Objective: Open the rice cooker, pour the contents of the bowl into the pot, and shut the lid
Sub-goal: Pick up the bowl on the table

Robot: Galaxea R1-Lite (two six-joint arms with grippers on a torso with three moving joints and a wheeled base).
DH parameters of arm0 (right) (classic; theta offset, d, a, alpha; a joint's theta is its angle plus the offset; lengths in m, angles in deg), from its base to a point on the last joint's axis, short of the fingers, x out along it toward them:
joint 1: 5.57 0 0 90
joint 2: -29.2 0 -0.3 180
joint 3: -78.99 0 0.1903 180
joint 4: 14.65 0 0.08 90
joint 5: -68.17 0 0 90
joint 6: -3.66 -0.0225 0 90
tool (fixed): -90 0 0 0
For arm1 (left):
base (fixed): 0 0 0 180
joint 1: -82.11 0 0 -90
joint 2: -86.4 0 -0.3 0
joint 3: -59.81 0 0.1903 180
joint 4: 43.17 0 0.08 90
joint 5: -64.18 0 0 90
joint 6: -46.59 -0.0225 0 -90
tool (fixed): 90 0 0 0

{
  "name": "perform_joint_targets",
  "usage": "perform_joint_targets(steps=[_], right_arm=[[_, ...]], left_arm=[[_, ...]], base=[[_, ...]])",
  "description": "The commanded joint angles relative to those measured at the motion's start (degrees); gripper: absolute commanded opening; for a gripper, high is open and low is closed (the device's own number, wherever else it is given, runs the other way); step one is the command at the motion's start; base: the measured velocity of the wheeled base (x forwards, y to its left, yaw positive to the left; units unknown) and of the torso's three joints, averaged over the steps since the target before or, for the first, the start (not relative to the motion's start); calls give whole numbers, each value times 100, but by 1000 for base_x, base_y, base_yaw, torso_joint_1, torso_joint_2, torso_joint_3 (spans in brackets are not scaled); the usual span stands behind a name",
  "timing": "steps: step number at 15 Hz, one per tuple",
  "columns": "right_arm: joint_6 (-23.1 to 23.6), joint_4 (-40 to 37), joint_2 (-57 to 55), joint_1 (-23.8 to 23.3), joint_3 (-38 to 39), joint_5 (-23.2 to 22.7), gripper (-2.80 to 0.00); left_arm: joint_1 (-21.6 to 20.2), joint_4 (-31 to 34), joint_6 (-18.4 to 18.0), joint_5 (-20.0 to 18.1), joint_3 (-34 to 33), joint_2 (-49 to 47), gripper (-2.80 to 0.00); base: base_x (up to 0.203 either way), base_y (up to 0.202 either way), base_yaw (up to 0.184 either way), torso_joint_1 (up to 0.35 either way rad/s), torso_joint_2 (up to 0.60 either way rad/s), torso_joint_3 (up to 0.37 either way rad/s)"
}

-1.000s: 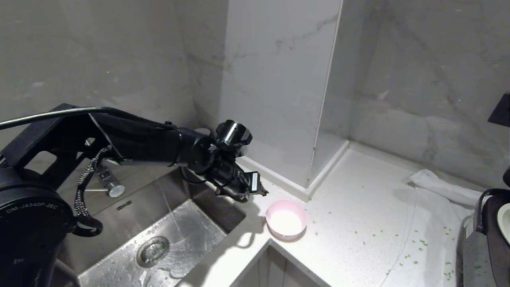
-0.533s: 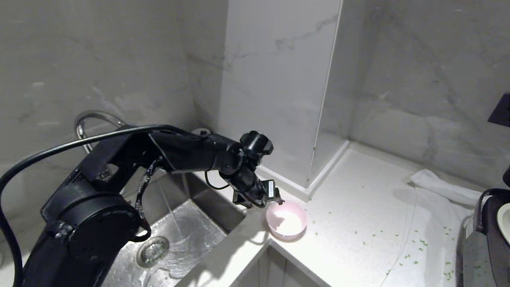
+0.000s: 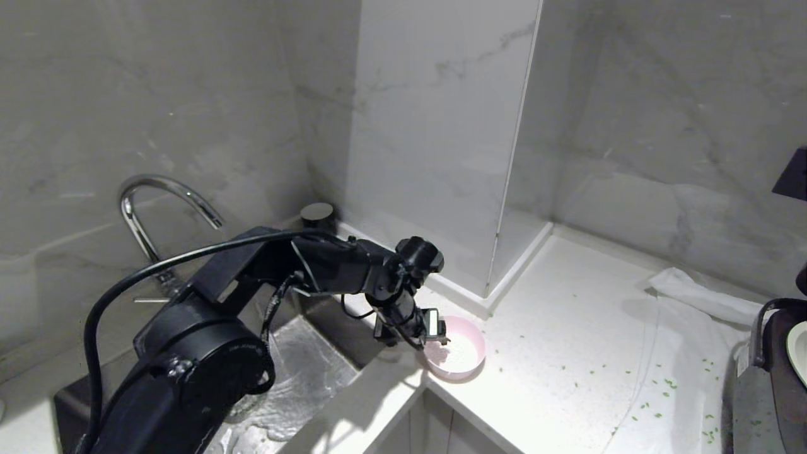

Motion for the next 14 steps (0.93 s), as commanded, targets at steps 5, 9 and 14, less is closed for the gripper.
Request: perform_joint_targets(steps=[5,9,14], right_arm=[[2,-4,-5,1,0,0,-280],[2,-4,-1,1,0,0,-280],[2,-4,4,1,0,0,-280]], left_arm=[[44,-75,-186,222,76,-222,-280],[55,-70,-160,260,67,-296,-280],[110,-66,-89,345,67,-279,-280]], base=[[0,0,0,0,0,0],[0,0,0,0,0,0],[0,0,0,0,0,0]])
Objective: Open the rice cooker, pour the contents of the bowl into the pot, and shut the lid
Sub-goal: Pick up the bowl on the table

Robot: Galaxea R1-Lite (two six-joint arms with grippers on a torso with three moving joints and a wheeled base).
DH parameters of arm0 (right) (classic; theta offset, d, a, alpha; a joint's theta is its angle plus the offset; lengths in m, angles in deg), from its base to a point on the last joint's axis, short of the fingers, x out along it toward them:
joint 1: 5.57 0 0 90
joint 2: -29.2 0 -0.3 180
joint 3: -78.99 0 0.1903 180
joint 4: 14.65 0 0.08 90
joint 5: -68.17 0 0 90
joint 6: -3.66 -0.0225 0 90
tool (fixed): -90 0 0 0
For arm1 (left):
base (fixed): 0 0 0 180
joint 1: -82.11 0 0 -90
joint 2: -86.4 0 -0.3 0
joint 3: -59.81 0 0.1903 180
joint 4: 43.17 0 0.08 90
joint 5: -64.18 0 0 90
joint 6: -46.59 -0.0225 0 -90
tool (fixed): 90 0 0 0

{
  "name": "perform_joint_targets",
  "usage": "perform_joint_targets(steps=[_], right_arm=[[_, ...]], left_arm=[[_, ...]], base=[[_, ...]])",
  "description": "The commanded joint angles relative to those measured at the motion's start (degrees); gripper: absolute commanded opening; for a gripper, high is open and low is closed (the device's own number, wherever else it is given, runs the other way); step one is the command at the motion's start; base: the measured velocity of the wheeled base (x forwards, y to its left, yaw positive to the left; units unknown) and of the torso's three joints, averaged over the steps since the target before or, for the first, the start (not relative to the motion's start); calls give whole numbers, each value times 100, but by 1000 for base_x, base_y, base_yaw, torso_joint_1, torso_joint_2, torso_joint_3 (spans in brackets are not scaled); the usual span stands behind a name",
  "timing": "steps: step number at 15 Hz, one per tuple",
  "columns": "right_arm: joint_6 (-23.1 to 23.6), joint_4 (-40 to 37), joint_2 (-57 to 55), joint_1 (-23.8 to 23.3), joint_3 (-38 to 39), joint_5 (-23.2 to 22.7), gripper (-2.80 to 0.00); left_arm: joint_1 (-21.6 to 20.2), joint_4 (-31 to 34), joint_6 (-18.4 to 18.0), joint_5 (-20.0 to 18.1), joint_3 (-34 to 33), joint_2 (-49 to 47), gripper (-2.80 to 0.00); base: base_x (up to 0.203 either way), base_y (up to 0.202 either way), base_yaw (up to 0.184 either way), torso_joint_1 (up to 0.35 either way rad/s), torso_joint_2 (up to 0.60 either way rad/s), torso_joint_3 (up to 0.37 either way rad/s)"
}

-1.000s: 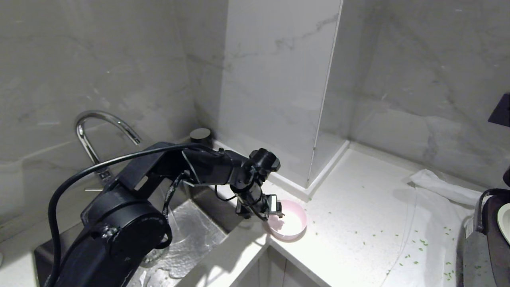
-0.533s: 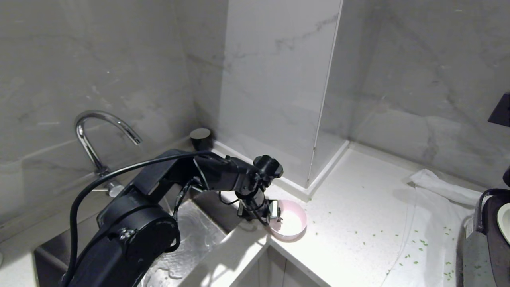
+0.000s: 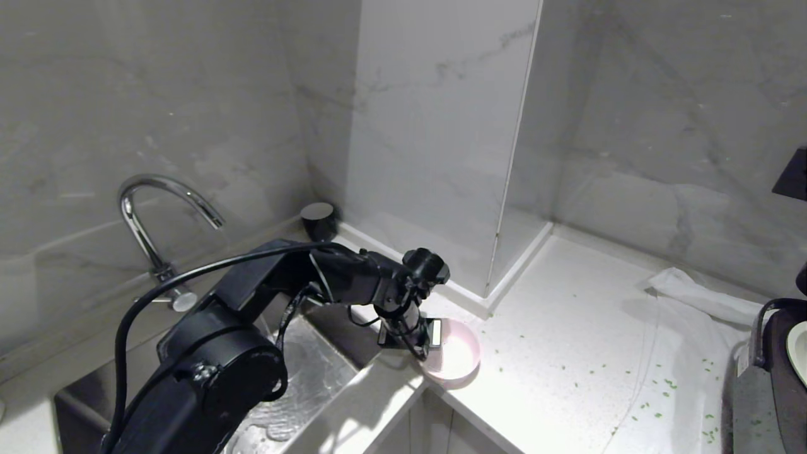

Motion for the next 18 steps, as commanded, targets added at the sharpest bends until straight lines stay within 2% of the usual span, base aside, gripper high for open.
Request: perform_joint_targets(steps=[1,3,7,11,13,18], right_arm=[[5,-4,4,1,0,-3,-280],[5,-4,-5,1,0,-3,-280],[5,-4,-5,1,0,-3,-280],[5,-4,4,1,0,-3,-280],[5,-4,-5,1,0,-3,-280],[5,-4,2,1,0,-3,-280]], left_arm=[[34,20,117,7,-8,24,-280],[85,61,257,-26,-35,175,-280],[100,299,267,-47,-53,314,-280],[52,969,587,-86,-116,626,-280],[-195,1010,596,-179,-282,858,-280],[-1230,999,610,-651,-716,1237,-280]], base=[[0,0,0,0,0,0],[0,0,0,0,0,0],[0,0,0,0,0,0],[0,0,0,0,0,0],[0,0,0,0,0,0],[0,0,0,0,0,0]])
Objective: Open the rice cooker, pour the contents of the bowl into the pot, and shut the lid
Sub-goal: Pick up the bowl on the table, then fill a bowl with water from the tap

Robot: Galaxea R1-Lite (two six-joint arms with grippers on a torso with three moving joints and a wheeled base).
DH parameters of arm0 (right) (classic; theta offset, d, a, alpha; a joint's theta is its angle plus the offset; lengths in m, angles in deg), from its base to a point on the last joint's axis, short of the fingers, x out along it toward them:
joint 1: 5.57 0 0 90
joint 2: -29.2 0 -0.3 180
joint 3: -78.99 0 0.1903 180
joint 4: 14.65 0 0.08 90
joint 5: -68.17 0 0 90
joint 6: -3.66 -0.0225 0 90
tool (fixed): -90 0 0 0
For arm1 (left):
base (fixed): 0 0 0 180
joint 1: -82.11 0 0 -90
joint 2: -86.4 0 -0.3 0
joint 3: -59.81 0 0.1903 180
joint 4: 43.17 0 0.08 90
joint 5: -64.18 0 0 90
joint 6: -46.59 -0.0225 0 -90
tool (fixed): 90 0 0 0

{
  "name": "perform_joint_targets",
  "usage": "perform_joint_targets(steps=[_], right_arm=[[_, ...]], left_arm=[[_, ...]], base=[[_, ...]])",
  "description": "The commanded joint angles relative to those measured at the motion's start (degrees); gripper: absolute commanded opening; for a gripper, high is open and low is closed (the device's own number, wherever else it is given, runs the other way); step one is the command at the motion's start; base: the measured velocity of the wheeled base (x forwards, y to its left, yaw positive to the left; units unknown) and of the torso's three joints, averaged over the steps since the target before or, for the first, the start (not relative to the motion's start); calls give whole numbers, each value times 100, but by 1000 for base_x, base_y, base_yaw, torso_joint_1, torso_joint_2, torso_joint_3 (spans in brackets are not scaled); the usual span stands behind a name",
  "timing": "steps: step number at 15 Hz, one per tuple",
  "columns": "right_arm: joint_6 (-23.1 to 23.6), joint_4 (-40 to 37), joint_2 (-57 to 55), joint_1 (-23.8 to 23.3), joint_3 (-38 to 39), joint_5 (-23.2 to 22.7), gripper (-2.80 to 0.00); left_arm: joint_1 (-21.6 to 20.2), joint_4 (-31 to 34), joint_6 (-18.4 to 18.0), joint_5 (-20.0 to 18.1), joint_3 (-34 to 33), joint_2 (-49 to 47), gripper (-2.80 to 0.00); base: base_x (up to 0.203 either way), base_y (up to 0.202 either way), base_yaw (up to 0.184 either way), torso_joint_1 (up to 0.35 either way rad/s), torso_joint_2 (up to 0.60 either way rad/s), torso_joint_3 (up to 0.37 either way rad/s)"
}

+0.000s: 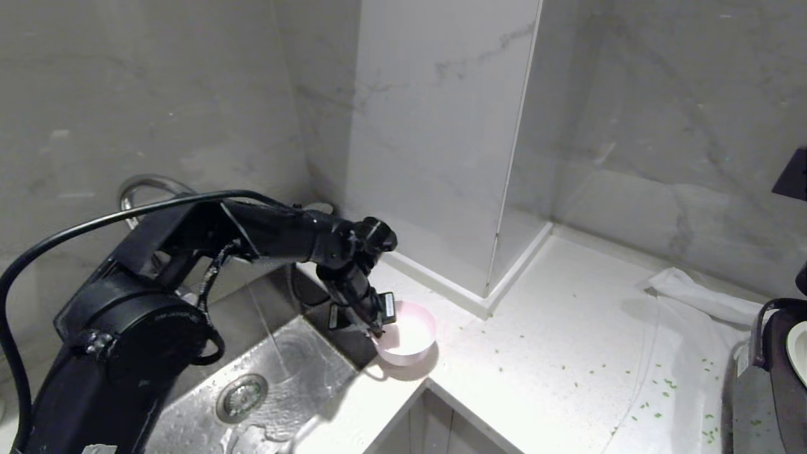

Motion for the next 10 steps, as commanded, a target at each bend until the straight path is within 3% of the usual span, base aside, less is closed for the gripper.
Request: perform_joint_targets(steps=[1,10], right_arm=[[2,-3,0,1,0,-3,-280],[2,-3,-4,1,0,-3,-280]], left_arm=[[-532,10,24,-62,-200,219,-280],[-2137,-141,-66,-9,-624,445,-280]], base=[[0,0,0,0,0,0],[0,0,0,0,0,0]])
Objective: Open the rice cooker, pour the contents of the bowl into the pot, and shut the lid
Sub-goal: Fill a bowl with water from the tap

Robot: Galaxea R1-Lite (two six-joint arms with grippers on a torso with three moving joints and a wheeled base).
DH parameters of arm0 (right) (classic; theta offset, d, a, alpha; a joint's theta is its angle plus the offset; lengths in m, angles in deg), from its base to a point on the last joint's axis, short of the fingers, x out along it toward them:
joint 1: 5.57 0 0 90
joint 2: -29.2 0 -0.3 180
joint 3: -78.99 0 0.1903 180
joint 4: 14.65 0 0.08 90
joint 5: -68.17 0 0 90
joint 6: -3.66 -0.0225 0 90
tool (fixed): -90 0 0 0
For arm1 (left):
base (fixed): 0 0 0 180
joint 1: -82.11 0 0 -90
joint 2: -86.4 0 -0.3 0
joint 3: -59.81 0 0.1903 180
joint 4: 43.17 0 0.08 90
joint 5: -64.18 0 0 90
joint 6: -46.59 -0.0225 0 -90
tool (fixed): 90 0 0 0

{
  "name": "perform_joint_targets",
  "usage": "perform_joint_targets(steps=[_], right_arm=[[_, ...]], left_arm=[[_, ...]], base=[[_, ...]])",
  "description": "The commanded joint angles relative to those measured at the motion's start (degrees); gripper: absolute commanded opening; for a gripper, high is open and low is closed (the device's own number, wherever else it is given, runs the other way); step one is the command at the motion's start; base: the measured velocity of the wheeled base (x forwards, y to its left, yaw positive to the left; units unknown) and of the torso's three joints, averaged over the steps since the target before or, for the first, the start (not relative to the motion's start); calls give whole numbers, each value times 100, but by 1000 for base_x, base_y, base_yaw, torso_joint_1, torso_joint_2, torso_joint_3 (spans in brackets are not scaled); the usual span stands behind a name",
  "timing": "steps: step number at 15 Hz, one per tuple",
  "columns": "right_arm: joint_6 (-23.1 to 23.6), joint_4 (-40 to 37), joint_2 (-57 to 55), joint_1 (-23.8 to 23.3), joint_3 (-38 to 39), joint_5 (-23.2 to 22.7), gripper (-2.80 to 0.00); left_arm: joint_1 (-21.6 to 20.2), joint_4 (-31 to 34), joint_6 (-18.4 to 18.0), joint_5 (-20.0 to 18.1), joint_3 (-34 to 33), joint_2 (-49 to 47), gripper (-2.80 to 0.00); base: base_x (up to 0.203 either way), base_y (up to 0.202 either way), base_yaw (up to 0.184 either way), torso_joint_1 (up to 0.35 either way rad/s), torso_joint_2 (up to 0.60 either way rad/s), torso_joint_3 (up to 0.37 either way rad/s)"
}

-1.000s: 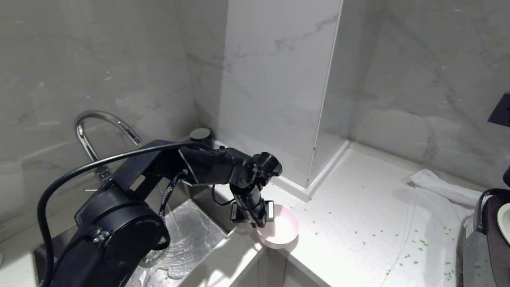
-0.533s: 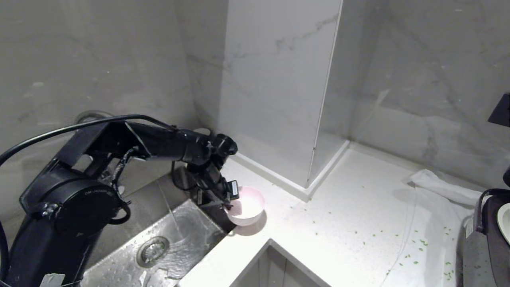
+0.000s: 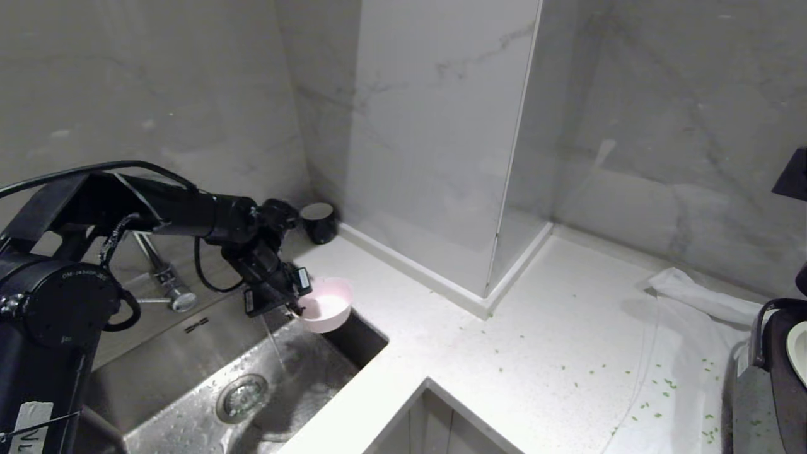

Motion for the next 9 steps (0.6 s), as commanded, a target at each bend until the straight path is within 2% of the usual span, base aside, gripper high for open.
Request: perform_joint_targets(steps=[1,6,9], right_arm=[[2,-1,-5,1,0,-3,-280],[2,-1,-1,8,0,-3,-280],[2,-1,-5,1,0,-3,-280]], left_arm=[[-443,-102,-4,0,-150,48,-280],[-1276,-807,-64,17,-798,4,-280],[-1779,-873,-134,122,-613,-193,-280]], base=[[0,0,0,0,0,0],[0,0,0,0,0,0],[0,0,0,0,0,0]])
